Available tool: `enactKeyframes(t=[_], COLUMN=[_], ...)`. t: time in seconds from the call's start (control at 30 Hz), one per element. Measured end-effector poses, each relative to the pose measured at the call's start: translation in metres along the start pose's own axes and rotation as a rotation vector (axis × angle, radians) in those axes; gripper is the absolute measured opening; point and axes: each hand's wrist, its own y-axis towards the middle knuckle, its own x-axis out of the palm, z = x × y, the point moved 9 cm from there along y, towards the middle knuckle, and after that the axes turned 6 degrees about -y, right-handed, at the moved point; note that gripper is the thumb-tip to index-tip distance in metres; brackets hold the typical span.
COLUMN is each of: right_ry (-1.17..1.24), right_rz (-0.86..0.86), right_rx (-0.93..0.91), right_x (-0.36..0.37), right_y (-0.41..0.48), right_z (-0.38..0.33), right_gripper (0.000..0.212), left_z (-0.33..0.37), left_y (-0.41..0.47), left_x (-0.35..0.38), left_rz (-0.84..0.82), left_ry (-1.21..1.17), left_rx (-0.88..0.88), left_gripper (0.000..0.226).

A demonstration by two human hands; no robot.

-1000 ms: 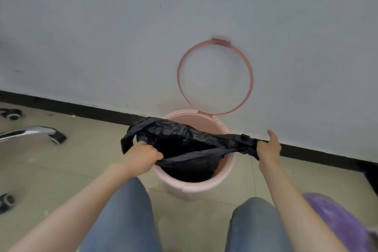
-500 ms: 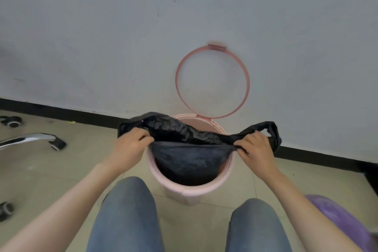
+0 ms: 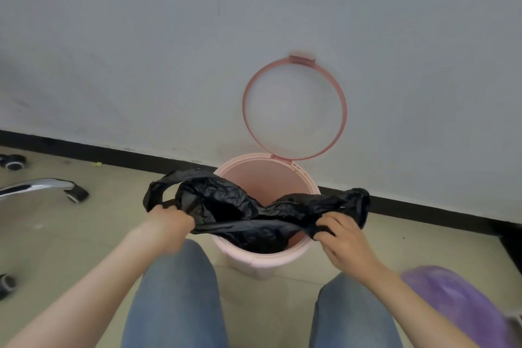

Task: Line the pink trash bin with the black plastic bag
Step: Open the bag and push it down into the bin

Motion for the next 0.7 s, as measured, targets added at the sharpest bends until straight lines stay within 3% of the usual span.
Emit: enactKeyframes(t=[0.13, 0.2, 0.37, 0.43, 0.5, 0.57, 0.6, 0.7], right_ry=[0.051, 0.078, 0.200, 0.182, 0.135, 0.131, 0.148, 0.195], right_rz=[-0.113, -0.143, -0.155, -0.179, -0.191, -0.175, -0.166, -0.107], right_rx=[-0.110, -0.170, -0.090, -0.055, -0.037, -0.059, -0.074, -0.066], right_x=[0.002, 0.002, 0.005, 0.009, 0.012, 0.013, 0.013, 0.010], right_y=[-0.009, -0.014, -0.029, -0.034, -0.033, -0.030, -0.028, -0.029], right_z=[-0.023, -0.030, -0.012, -0.012, -0.017, -0.024, -0.027, -0.023], right_gripper=[0.033, 0.037, 0.072, 0.072, 0.068, 0.065, 0.063, 0.052], left_z=[0.056, 0.084, 0.072, 0.070, 0.066, 0.063, 0.063, 0.066], left_y=[-0.006, -0.015, -0.027, -0.041, -0.048, -0.037, -0.033, -0.029], left_x=[-0.019, -0.025, -0.004, -0.003, -0.013, -0.021, -0.025, -0.032], left_rz=[0.316, 0.455, 0.552, 0.687, 0.844, 0.797, 0.760, 0.755], left_ry=[0.014, 0.065, 0.141, 0.116, 0.032, -0.001, 0.015, 0.085], left_rx=[0.112, 0.297, 0.379, 0.434, 0.419, 0.302, 0.249, 0.273], left_gripper=[0.058, 0.049, 0.036, 0.020, 0.023, 0.054, 0.058, 0.031])
